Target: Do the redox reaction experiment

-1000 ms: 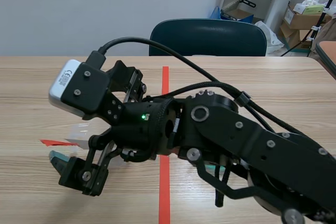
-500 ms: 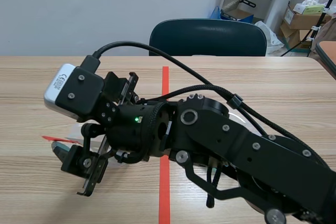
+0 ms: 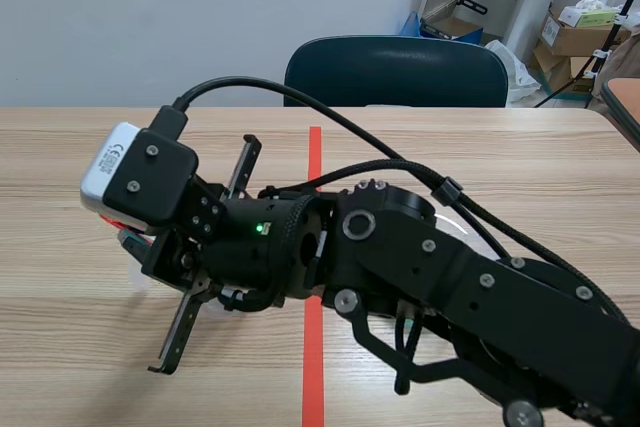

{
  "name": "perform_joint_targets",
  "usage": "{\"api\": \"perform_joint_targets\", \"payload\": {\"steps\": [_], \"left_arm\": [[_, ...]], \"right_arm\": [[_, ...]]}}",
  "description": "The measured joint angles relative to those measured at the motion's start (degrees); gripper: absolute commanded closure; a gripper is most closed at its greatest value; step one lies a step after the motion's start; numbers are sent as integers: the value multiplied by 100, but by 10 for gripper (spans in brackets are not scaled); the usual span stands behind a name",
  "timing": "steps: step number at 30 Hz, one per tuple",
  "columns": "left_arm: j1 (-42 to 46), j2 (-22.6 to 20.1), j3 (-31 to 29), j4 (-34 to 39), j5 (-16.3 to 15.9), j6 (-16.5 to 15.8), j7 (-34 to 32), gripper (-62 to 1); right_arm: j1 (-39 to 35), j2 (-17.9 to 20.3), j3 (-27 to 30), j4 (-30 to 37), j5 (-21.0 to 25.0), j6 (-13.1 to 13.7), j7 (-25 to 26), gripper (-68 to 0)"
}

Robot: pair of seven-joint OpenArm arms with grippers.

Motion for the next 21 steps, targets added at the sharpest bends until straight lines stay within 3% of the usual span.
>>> {"api": "perform_joint_targets", "payload": {"steps": [13,19,21], "left_arm": [[-9,0,0,0,-2,-2,101,-623],[-9,0,0,0,-26,-2,214,-623],[-9,0,0,0,-190,-2,212,-623]], "right_arm": [[2,24,42,44,-341,57,83,-6],[0,203,240,437,-74,402,-232,-6],[0,297,254,745,90,396,-437,-6]]}}
